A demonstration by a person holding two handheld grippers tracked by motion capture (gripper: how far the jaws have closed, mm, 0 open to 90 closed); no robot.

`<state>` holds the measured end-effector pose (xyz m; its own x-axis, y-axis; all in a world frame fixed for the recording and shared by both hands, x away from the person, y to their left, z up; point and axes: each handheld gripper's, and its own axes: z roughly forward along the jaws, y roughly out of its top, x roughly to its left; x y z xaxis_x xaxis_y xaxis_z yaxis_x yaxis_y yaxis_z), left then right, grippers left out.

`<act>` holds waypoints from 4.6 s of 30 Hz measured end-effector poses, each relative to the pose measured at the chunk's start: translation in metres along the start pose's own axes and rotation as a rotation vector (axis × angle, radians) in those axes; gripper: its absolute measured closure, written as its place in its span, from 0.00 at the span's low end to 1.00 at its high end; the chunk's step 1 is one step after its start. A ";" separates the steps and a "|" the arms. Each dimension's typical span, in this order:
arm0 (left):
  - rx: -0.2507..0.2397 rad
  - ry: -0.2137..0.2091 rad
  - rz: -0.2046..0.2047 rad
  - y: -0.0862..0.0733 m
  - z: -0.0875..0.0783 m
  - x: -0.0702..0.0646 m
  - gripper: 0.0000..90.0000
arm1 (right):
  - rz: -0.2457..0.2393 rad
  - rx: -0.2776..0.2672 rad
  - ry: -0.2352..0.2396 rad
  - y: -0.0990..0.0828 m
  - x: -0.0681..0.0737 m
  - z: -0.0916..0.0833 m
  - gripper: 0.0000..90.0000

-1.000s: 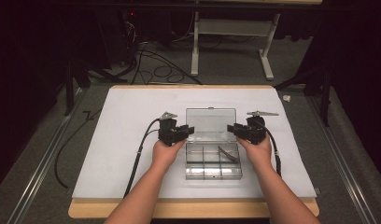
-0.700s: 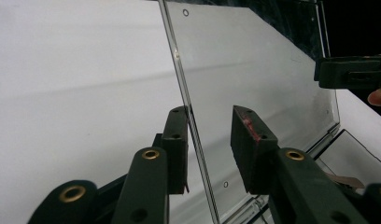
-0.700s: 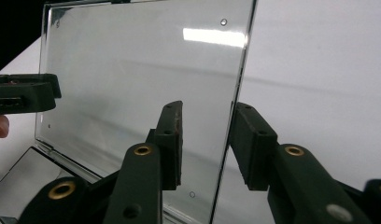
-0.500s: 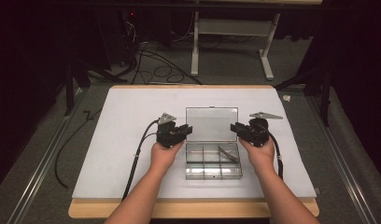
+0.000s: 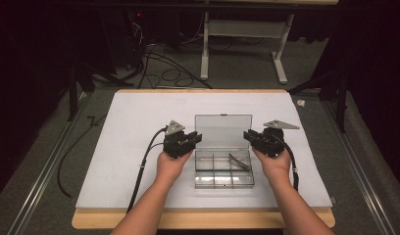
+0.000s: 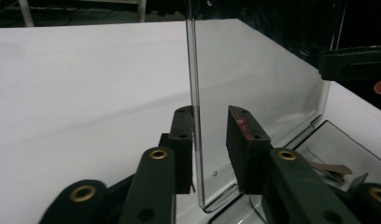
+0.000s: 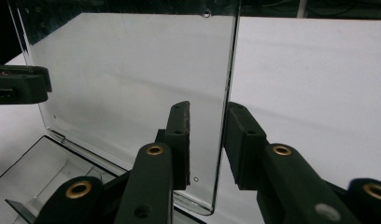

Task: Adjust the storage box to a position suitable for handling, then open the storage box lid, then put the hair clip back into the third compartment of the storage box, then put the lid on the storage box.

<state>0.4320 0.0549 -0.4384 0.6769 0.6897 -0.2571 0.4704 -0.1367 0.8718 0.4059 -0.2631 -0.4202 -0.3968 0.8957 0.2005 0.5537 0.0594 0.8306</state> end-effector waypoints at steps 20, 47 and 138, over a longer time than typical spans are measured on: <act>-0.035 -0.011 0.028 -0.006 -0.010 -0.012 0.68 | -0.034 -0.030 0.012 -0.008 0.009 -0.011 0.73; -0.046 -0.032 0.057 -0.012 -0.022 -0.022 0.64 | -0.077 -0.049 0.029 -0.023 0.018 -0.026 0.64; 0.010 0.060 0.111 -0.079 -0.059 -0.027 0.65 | -0.107 0.126 -0.082 -0.086 0.017 -0.052 0.68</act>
<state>0.3430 0.0890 -0.4752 0.6899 0.7115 -0.1334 0.4002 -0.2212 0.8893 0.3137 -0.2758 -0.4614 -0.4005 0.9138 0.0672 0.6006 0.2064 0.7724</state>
